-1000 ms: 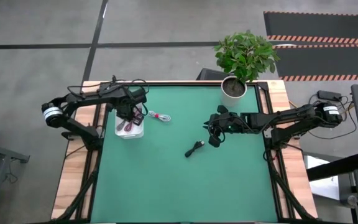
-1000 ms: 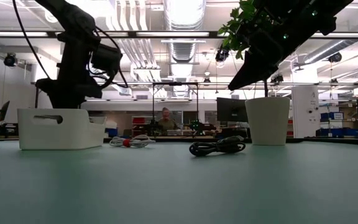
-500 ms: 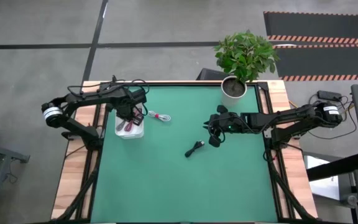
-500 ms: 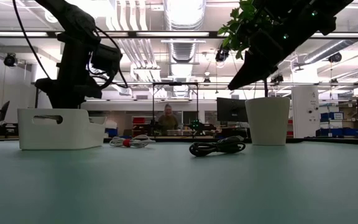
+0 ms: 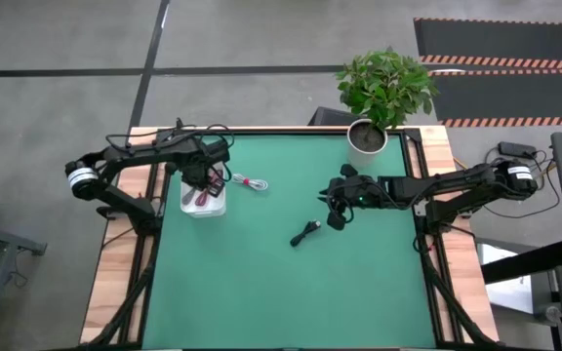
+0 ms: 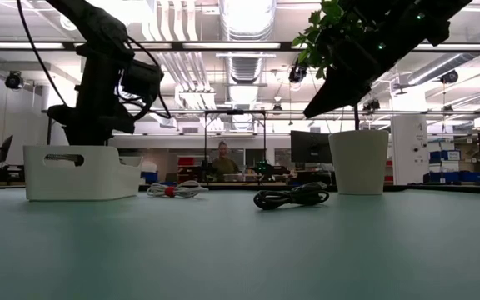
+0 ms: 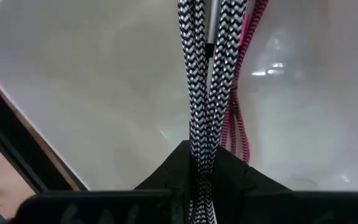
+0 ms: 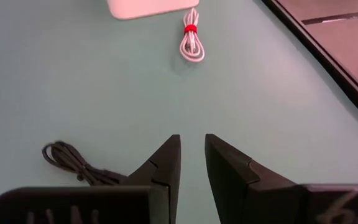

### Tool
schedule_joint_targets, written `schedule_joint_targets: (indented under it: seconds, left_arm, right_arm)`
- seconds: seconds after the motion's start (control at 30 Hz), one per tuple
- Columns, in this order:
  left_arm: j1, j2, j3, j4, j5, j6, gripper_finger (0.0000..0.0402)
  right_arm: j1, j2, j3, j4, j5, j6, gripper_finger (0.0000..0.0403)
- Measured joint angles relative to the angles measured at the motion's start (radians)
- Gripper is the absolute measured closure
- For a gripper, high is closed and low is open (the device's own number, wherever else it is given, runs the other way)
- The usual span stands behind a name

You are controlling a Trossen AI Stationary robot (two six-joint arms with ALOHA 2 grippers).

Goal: Pick and place USB-C Cables
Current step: Put the gray charger cable into the white bin

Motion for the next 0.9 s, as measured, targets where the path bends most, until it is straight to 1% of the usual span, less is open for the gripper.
schedule_joint_targets:
  seconds: [0.23,0.3,0.4,0.57,0.9]
  left_arm:
    - [0.0,0.0,-0.006,-0.002,-0.003,0.023,0.038]
    - [0.0,0.0,-0.007,-0.001,-0.012,0.036,0.038]
    - [0.0,0.0,-0.012,0.001,-0.029,0.038,0.038]
    - [0.001,0.0,-0.012,0.006,-0.038,0.038,0.038]
    - [0.001,0.001,-0.016,0.019,-0.038,0.038,0.038]
  right_arm:
    - [0.0,0.0,0.0,0.053,-0.006,0.025,0.0337]
    - [0.0,-0.001,0.0,0.049,-0.031,0.041,0.0337]
    - [0.0,-0.001,0.0,0.038,-0.102,0.035,0.0337]
    - [0.005,0.0,0.0,0.044,-0.099,-0.01,0.0337]
    - [0.005,0.0,0.0,0.058,-0.097,0.011,0.0337]
